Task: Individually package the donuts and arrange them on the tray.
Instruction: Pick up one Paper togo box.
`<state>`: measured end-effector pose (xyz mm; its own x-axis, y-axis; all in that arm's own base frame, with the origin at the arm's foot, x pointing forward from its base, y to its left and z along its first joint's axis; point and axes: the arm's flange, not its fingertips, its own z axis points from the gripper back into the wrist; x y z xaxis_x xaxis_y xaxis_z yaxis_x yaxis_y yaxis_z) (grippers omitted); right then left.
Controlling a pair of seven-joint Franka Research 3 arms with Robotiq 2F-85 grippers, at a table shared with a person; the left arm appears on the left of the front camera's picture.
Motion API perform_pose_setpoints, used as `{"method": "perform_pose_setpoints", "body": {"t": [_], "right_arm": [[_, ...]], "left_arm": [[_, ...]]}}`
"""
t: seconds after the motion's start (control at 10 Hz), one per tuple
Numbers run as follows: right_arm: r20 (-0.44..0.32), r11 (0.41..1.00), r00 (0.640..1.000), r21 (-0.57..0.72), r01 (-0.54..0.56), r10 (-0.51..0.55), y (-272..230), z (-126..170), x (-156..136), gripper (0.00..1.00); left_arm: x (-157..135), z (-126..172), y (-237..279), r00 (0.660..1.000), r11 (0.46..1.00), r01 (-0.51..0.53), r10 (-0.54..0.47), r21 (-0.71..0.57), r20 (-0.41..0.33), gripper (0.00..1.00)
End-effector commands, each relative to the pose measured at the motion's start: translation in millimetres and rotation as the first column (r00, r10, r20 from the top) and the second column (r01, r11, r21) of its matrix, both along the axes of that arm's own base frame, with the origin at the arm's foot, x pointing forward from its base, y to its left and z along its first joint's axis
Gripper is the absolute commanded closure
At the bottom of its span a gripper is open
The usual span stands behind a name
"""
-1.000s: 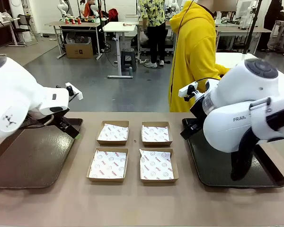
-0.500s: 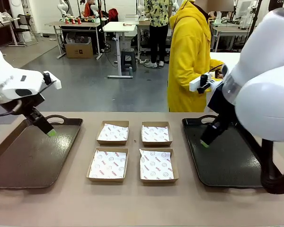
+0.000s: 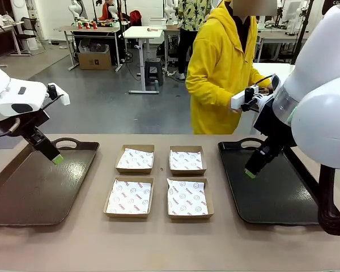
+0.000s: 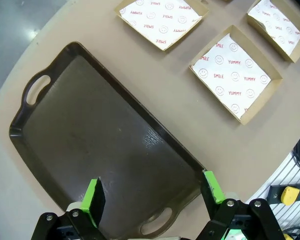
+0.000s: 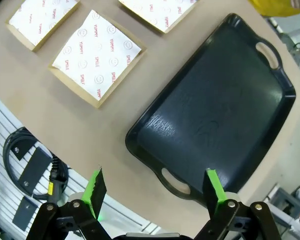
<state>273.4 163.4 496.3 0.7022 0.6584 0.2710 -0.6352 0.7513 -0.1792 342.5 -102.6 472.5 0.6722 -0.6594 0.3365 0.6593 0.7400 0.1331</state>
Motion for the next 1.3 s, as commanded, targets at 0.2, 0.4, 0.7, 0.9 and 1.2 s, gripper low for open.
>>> {"method": "perform_pose_setpoints", "body": {"t": [0.2,0.4,0.7,0.9,1.2], "right_arm": [[-0.110,0.811,0.993,0.576,0.102,-0.047,-30,-3,-5,0.00],[-0.221,0.535,0.974,0.819,0.208,-0.041,-67,-20,-16,0.00],[-0.367,0.213,0.928,0.914,0.346,0.069,-123,-65,-37,0.00],[-0.444,0.133,0.890,0.893,0.431,0.099,-161,-90,-41,0.00],[-0.509,0.201,0.849,0.854,0.479,0.140,-205,-112,-49,0.00]], "left_arm": [[13,5,18,0.946,0.839,-0.068,-0.118,-0.539,-0.302,0.00],[11,-1,48,0.837,0.540,-0.263,-0.284,-0.800,-0.467,0.00],[5,-13,99,0.784,0.278,-0.433,-0.354,-0.858,-0.510,0.00],[3,-19,134,0.776,0.158,-0.496,-0.362,-0.854,-0.517,0.00],[5,-39,181,0.748,0.135,-0.588,-0.284,-0.798,-0.600,0.00]]}}
